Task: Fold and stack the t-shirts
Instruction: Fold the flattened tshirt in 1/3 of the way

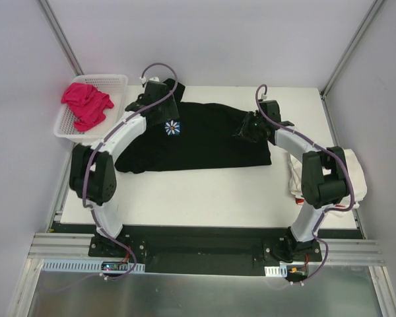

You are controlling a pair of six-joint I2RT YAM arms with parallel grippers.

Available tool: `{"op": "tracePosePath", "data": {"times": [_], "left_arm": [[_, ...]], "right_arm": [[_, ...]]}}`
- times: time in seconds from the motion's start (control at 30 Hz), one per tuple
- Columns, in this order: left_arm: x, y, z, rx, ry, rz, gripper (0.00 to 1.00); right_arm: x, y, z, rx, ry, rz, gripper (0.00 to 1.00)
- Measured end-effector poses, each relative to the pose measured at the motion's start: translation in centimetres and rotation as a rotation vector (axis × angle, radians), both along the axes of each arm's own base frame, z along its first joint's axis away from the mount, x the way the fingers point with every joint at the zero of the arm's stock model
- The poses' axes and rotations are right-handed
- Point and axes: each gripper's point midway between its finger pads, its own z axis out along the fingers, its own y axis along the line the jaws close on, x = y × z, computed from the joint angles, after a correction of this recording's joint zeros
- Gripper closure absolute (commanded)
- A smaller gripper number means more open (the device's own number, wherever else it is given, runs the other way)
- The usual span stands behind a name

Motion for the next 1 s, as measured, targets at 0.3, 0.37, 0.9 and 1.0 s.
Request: {"op": "tracePosePath", "data": {"times": [0.3, 0.37, 0.9, 1.0], "left_arm": [[-1.7, -1.2, 9.1, -0.087, -0.287, -0.052, 0.22], [-1.4, -1.8, 7.4, -0.102, -0.262, -0.069, 0.22], [-12.9, -5.3, -5.8, -0.166, 0.047, -0.174, 0.22], [-12.2, -5.4, -5.5, -0.178, 0.022, -0.173, 0.22]], "right_arm": [[5.9, -3.6, -1.6, -0.013, 0.009, -0.065, 0.70], [7.3, -4.8, -1.5, -0.019, -0.004, -0.083, 0.70], [0.1, 1.2, -3.6, 0.012, 0.051, 0.062, 0.73], [0.9, 3.9, -2.7, 0.037, 0.023, 0.116, 0.73]]}}
